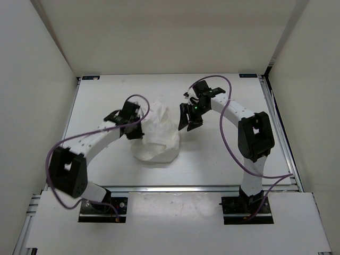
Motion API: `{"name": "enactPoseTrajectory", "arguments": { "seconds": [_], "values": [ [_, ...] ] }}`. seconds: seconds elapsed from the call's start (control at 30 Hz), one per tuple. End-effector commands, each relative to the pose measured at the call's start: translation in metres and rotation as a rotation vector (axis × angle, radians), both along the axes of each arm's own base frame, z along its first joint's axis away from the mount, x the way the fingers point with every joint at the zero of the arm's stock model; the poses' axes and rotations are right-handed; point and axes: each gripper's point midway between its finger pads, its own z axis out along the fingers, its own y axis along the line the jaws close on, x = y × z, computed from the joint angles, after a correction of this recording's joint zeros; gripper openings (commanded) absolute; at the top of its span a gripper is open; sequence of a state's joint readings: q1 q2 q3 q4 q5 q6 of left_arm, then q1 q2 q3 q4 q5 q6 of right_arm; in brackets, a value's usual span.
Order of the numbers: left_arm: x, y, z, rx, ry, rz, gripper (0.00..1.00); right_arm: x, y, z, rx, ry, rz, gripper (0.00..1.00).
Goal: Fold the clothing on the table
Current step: Flatten the skirt out
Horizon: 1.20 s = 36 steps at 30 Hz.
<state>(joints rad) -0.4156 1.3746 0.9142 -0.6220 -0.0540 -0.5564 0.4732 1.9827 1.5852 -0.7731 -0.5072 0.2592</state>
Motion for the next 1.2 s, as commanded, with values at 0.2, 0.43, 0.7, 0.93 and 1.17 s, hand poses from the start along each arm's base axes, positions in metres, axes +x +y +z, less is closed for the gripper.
{"name": "enactPoseTrajectory", "arguments": {
  "seconds": [0.2, 0.43, 0.7, 0.93, 1.17],
  "values": [
    [0.125, -0.192, 0.170, -0.229, -0.324, -0.436, 0.00, 0.028, -0.084, 0.031, -0.158, -0.134, -0.298, 0.61],
    [0.131, -0.138, 0.279, -0.505, -0.501, -0.354, 0.00, 0.035, -0.129, 0.039, -0.135, -0.209, -0.497, 0.61],
    [0.063, -0.016, 0.092, -0.331, -0.211, 0.025, 0.00, 0.032, -0.122, 0.030, -0.084, -0.155, -0.468, 0.61],
    [-0.027, 0.012, -0.016, -0.305, 0.012, 0.132, 0.00, 0.027, -0.062, 0.024, -0.020, -0.114, -0.278, 0.61],
    [-0.031, 0.024, -0.018, -0.265, 0.004, 0.149, 0.00, 0.028, -0.012, 0.016, 0.060, -0.048, -0.166, 0.62]
  ]
}}
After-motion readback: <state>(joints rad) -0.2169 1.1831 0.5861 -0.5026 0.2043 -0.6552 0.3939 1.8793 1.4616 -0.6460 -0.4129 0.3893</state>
